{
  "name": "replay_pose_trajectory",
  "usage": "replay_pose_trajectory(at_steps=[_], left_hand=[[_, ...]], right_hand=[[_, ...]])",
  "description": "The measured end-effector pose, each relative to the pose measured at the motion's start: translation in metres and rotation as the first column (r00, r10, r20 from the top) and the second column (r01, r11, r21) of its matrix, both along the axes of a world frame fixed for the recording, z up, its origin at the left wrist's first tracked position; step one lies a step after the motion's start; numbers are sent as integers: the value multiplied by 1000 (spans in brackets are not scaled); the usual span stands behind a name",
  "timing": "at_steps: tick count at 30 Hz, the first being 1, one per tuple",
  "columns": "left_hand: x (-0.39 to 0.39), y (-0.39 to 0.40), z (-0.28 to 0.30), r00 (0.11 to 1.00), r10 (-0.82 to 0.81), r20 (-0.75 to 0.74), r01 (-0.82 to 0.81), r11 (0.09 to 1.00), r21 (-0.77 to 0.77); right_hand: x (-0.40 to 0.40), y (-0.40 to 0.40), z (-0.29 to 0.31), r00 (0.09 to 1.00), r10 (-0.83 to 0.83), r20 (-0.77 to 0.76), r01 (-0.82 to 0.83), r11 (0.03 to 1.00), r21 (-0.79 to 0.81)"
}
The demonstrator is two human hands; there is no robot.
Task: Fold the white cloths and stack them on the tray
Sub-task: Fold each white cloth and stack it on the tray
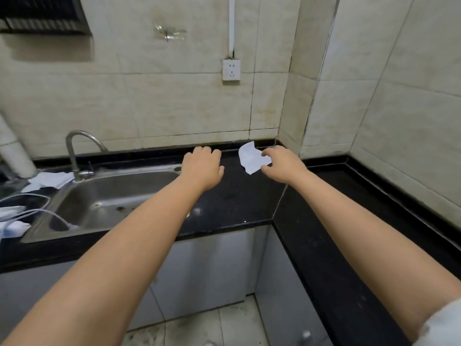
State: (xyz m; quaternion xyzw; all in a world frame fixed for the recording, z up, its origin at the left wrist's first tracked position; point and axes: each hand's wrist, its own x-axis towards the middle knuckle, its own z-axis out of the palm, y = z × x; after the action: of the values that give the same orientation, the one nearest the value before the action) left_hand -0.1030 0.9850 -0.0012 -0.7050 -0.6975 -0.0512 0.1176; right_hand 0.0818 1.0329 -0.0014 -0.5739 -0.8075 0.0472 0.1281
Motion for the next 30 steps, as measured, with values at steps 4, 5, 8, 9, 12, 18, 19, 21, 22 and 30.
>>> replay_pose_trajectory(at_steps=[4, 5, 8, 9, 12, 18, 19, 21, 22, 30], left_hand=[[-27, 107, -39, 999, -30, 17, 31, 997, -65], [-33, 136, -49, 999, -48, 22, 49, 995, -89], [-46, 215, -79, 994, -101, 42, 107, 979, -173], [-49, 238, -89, 993, -108, 56, 118, 972, -205], [-52, 296, -118, 987, -129, 96, 153, 942, -300], [-56, 361, -185, 966, -157, 205, 227, 894, -387], [-56, 365, -195, 960, -161, 229, 242, 887, -393], [-60, 373, -210, 953, -154, 261, 252, 881, -400], [-62, 377, -216, 953, -143, 267, 246, 881, -404], [-66, 413, -255, 959, -21, 283, 152, 880, -451]], right_hand=[[-14, 99, -41, 998, -67, 20, 68, 996, -56], [-17, 124, -50, 996, -88, 26, 89, 993, -73], [-28, 192, -80, 987, -150, 64, 158, 975, -155], [-32, 213, -91, 983, -165, 77, 176, 967, -182], [-44, 263, -129, 977, -194, 88, 211, 938, -274], [-62, 330, -209, 948, -298, 110, 317, 880, -353], [-65, 341, -220, 937, -330, 116, 350, 873, -339], [-73, 360, -241, 921, -374, 111, 390, 867, -311], [-77, 370, -248, 918, -383, 97, 395, 871, -294], [-80, 429, -285, 934, -357, -3, 345, 904, -254]])
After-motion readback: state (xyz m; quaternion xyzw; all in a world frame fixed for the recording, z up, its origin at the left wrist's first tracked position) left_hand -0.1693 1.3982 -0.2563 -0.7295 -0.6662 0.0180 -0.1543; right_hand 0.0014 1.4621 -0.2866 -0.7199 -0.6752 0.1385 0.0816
